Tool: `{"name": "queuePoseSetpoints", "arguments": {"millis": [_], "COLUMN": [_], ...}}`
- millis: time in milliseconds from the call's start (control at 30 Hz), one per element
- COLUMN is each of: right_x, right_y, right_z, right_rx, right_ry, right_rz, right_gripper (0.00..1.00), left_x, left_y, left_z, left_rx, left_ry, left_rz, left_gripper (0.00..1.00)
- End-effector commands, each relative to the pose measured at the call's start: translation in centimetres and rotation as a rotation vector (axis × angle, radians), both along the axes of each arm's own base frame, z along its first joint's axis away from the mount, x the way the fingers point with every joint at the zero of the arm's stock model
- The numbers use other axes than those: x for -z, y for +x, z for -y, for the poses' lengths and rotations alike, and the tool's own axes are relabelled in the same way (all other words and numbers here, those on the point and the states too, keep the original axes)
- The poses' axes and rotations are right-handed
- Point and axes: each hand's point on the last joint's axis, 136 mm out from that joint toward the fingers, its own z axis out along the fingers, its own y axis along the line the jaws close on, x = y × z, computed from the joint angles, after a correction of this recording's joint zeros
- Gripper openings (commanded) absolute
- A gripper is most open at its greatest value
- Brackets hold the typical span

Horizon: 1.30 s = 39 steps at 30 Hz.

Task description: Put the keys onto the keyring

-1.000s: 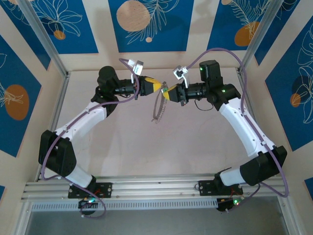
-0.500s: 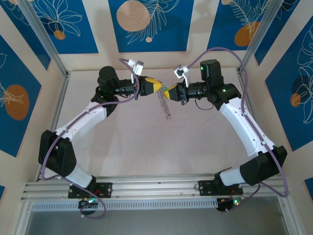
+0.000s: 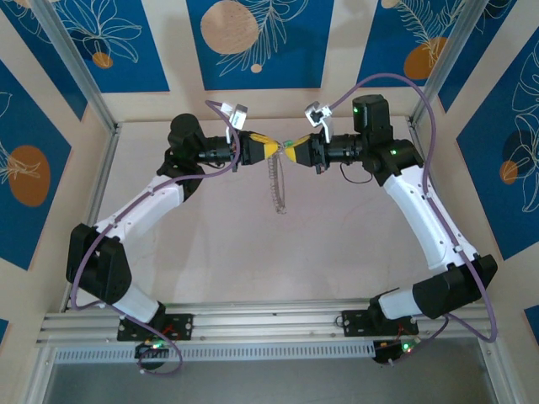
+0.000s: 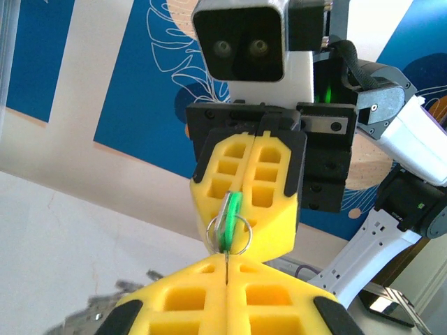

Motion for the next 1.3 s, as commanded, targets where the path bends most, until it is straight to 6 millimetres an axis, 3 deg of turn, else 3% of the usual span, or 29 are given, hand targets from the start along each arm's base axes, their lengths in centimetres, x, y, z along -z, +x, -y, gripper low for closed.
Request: {"name": "queuePoseSetpoints", "arguments": {"millis": [0, 567, 700, 767, 1033, 1267], "right_x": [-0.7, -0.7, -0.3, 0.0, 2.1, 5.2], "right_y": [-0.5, 0.3, 0.7, 0.9, 1.9, 3.4], "right_z": [0.1, 0.2, 0.4, 0.4, 1.1, 1.6], "right_rx": [-0.023, 0.009, 0.021, 0.023, 0.048, 0.077], "right_ry": [0.006, 0.005, 0.000, -0.002, -0.018, -0.030], "right_rz": [0.004, 0.003, -0.012, -0.022, -0.087, -0.167], "right_gripper": [0.00, 0.00, 0.00, 0.00, 0.00, 0.00], "left_x": [-2.6, -2.2, -1.8, -1.5, 0.1, 2.5], "left_y": [-1.0, -0.8, -0.7, -0.6, 0.5, 2.0], "left_z": [-0.2, 0.0, -0.1, -0.1, -0.8, -3.2], "left_rx": [0.009, 0.006, -0.011, -0.020, -0.118, -0.290], "left_ry": [-0.031, -0.027, -0.029, -0.030, -0.014, 0.020], "left_rz": [0.095, 0.086, 0.082, 0.081, 0.055, 0.010], "left_gripper": [0.00, 0.01, 0.25, 0.31, 0.39, 0.46]}}
